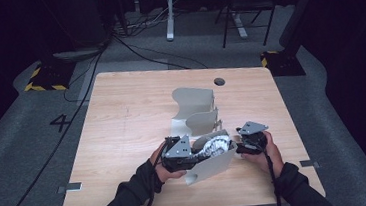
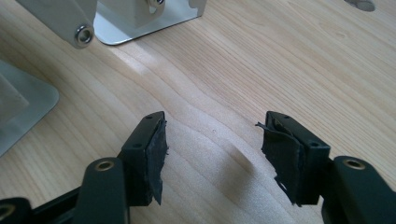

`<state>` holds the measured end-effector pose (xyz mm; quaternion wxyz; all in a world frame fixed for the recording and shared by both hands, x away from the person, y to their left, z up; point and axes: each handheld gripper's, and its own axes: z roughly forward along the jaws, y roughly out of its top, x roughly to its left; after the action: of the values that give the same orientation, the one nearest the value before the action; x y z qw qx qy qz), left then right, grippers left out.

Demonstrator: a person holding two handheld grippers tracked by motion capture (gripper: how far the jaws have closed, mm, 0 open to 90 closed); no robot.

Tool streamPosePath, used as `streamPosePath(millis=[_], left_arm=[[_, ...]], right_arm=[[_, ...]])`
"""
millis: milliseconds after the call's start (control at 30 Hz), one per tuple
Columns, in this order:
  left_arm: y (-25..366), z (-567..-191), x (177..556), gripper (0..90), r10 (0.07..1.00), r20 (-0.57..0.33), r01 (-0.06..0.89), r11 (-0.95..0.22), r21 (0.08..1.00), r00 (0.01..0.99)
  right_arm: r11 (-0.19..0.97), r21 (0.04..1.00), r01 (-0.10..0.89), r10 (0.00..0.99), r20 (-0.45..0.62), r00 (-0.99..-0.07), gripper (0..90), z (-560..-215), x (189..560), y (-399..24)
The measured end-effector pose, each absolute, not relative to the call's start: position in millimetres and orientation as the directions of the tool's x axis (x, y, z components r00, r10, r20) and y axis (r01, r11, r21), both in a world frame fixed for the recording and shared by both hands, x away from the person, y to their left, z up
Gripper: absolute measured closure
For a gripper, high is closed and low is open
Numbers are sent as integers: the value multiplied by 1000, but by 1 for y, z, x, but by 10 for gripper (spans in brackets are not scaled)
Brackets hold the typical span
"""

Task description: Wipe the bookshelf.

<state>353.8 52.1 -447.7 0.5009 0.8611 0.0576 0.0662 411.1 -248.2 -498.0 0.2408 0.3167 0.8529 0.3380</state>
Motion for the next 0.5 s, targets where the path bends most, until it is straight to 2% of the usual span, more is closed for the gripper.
streamPosePath(millis=[333, 500], left_arm=[[66, -479, 349, 785, 143, 13, 83, -645, 760, 990], [81, -485, 342, 783, 143, -9, 103, -665, 740, 990]], right_arm=[[569, 732, 375, 702, -195, -685, 401, -498, 412, -249], [570, 731, 375, 702, -196, -685, 400, -498, 412, -249]])
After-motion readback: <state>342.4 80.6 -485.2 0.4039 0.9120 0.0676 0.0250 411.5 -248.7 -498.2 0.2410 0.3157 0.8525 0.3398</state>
